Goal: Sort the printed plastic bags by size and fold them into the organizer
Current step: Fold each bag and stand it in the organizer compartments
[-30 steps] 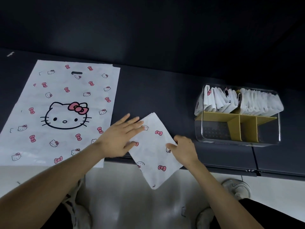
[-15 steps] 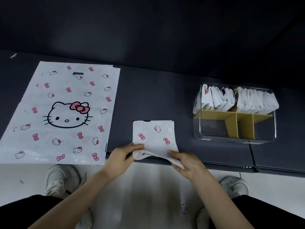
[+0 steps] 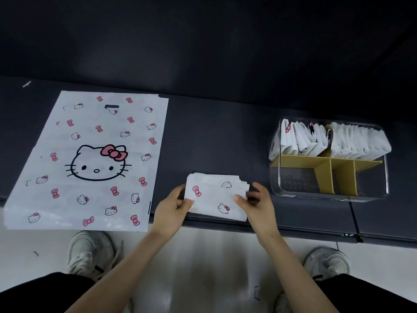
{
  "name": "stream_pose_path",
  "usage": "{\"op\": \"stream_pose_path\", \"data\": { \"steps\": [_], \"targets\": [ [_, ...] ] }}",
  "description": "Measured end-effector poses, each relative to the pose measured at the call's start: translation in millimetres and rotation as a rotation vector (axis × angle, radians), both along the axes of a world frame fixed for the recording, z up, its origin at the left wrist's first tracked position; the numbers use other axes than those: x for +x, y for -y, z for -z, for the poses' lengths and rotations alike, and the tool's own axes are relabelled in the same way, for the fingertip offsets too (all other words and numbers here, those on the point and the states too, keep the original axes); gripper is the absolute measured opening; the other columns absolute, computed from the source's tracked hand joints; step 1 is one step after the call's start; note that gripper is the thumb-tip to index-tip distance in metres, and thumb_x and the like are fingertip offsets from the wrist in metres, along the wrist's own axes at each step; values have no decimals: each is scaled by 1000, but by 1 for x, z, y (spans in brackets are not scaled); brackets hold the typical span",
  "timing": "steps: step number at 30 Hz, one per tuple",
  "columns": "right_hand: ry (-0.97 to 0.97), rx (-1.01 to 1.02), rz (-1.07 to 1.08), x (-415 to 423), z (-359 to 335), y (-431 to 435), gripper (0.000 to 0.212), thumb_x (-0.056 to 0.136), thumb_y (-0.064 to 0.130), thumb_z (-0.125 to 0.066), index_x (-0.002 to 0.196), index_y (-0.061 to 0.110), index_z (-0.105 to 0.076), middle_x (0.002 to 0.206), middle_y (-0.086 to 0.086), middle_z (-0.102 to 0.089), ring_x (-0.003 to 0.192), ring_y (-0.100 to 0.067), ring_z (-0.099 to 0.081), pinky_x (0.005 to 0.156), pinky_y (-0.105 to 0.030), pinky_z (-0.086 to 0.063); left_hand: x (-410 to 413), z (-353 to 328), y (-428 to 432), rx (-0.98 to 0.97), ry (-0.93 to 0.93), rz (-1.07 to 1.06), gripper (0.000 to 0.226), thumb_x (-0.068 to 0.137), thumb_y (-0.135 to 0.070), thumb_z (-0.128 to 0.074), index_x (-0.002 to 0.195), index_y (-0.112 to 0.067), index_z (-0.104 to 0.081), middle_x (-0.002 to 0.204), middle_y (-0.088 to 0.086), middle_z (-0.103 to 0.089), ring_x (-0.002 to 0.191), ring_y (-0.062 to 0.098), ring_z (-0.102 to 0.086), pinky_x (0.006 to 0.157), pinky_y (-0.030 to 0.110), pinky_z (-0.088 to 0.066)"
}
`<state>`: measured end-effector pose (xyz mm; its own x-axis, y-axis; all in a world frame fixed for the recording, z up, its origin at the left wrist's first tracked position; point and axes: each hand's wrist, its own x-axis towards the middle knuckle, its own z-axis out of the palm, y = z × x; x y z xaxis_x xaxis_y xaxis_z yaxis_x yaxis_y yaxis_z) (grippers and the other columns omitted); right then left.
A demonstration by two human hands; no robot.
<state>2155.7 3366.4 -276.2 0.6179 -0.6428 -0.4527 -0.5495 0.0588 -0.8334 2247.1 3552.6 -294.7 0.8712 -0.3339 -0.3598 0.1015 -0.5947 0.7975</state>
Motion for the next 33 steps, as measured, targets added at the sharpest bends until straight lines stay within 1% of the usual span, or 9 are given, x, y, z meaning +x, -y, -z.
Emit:
{"op": "stream_pose_path", "data": {
  "steps": [4,8,11,13,16,19,22,28,33],
  "targets": [
    [-11,15,47,5,10,-1,43,77,12,-76,114,16,-56,80,0,-71,85,-20,-67,88,-42,-52,-1,-10,4,-43,-33,-24,43,87,-23,-63,128,-29,-51,76,1,-69,87,22,-63,73,25,-43],
    [49,-5,90,2,14,-3,40,80,7,-73,116,14,-57,70,0,-69,75,-12,-62,80,-28,-50,-8,-10,1,-239,-144,-105,36,70,-51,-63,104,-46,-54,87,14,-68,88,22,-62,83,28,-45],
    [129,-9,125,-3,11,-9,36,84,10,-70,114,21,-54,59,4,-58,64,-1,-55,72,-12,-44,-12,-4,12,-79,-1,-200,8,94,-37,-55,96,-30,-59,75,-1,-63,80,16,-56,70,13,-37],
    [161,2,167,-5,12,-13,36,85,12,-69,114,22,-51,56,5,-48,59,0,-47,70,-9,-43,-15,0,22,34,115,-244,17,98,-33,-46,93,-23,-58,70,-10,-58,75,16,-54,64,11,-34],
    [145,-5,211,-8,15,-14,27,85,16,-69,107,21,-55,51,9,-43,57,-3,-42,71,-19,-44,-19,7,29,116,200,-310,25,99,-32,-45,83,-17,-56,59,-7,-51,64,21,-50,57,18,-33],
    [26,-44,211,-11,20,-12,9,83,23,-71,83,18,-64,69,-1,-66,69,-14,-60,75,-35,-50,-20,12,33,172,278,-323,32,99,-31,-45,79,-10,-59,57,-4,-50,58,22,-48,53,21,-31],
    [-87,-96,211,-10,22,-8,19,82,28,-72,69,17,-62,71,2,-66,70,-18,-59,70,-31,-47,-20,13,37,244,320,-290,32,98,-30,-45,74,-11,-53,53,-2,-47,54,26,-46,48,24,-26],
    [-257,-257,107,0,15,-6,27,89,35,-62,79,10,-67,72,3,-62,70,-16,-53,66,-24,-33,-13,13,44,337,447,-230,25,92,-22,-58,73,-6,-57,41,4,-42,37,23,-34,44,19,-17],
    [-341,-340,73,4,15,-7,29,90,34,-61,70,13,-61,65,1,-58,64,-19,-49,62,-26,-30,-4,15,38,480,548,-115,25,76,-10,-76,68,-8,-53,35,2,-36,32,20,-27,46,14,-11]
  ]
}}
